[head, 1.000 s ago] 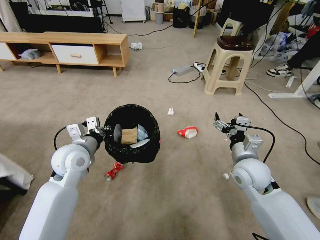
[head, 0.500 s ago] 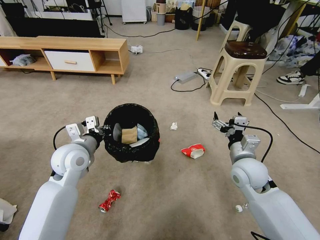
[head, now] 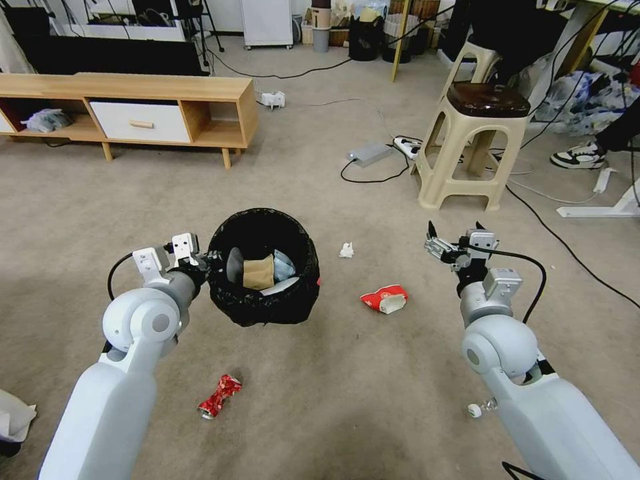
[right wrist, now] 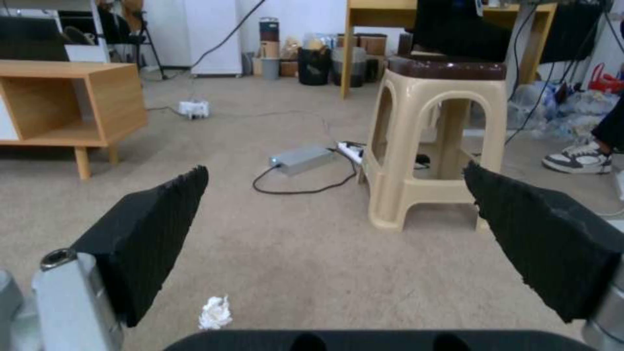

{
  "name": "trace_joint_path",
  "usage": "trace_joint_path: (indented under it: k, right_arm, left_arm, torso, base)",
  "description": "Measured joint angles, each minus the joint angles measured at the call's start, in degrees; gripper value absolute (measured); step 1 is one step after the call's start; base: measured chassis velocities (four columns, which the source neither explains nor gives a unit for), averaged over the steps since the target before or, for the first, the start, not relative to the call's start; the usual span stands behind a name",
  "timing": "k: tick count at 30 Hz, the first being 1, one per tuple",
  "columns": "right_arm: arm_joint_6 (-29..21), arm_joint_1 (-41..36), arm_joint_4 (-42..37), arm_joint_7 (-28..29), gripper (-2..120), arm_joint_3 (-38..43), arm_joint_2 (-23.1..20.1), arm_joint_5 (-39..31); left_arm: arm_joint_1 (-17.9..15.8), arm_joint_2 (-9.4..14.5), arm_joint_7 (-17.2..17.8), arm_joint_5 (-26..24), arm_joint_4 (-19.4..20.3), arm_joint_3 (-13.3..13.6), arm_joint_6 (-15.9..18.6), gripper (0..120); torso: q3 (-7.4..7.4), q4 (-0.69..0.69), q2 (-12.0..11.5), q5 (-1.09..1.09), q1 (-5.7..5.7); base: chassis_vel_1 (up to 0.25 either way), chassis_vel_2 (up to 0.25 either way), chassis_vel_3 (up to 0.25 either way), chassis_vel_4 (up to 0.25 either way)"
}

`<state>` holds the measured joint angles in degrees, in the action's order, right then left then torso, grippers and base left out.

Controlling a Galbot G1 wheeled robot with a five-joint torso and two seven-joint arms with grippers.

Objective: Pick up the trash bin and place the garbage on the floor into it.

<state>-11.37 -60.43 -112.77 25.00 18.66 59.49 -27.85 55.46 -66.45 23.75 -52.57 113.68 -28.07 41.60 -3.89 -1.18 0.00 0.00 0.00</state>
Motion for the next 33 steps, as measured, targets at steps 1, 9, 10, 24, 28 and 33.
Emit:
trace_joint_path:
  k: [1, 9, 10, 24, 28, 33]
  right_arm:
    - [0.0, 0.0, 0.0, 0.0, 100, 0.0, 0.0, 0.0]
    - [-6.05, -0.06, -2.15, 4.83, 100, 0.9, -0.14, -3.29]
    - [-7.68, -0.14, -2.69, 6.06, 100, 1.18, -0.28, -4.22]
    - [-29.68, -2.19, -7.12, 21.5, 100, 9.49, -2.66, -28.17]
    - [-30.77, -2.99, -6.67, 25.85, 100, 13.13, -3.96, -35.78]
    - [-30.76, -2.45, -6.51, 30.41, 100, 14.11, -4.27, -43.53]
  left_arm:
    - [0.0, 0.0, 0.0, 0.0, 0.0, 0.0, 0.0, 1]
    - [0.05, 0.1, 0.12, -0.13, 0.26, -0.26, 0.0, 1]
    - [0.05, 0.1, 0.14, -0.16, 0.26, -0.32, 0.01, 1]
    - [0.08, 0.63, 0.17, -0.51, -0.37, -2.07, 0.44, 1]
    - [0.2, 0.98, -0.04, -0.83, -1.12, -3.16, 0.47, 1]
    - [0.13, 1.07, -0.13, -1.17, -1.41, -3.49, 0.49, 1]
  torso:
    - [0.0, 0.0, 0.0, 0.0, 0.0]
    - [0.0, 0.0, 0.0, 0.0, 0.0]
    - [0.0, 0.0, 0.0, 0.0, 0.0]
    - [0.0, -0.01, 0.0, 0.0, 0.0]
    - [0.0, -0.01, 0.0, 0.0, 0.0]
    - [0.0, 0.0, 0.0, 0.0, 0.0]
  base:
    - [0.0, 0.0, 0.0, 0.0]
    - [0.0, 0.0, 0.0, 0.0]
    - [0.0, 0.0, 0.0, 0.0]
    - [0.0, 0.0, 0.0, 0.0]
    - [0.0, 0.0, 0.0, 0.0]
    - [0.0, 0.0, 0.0, 0.0]
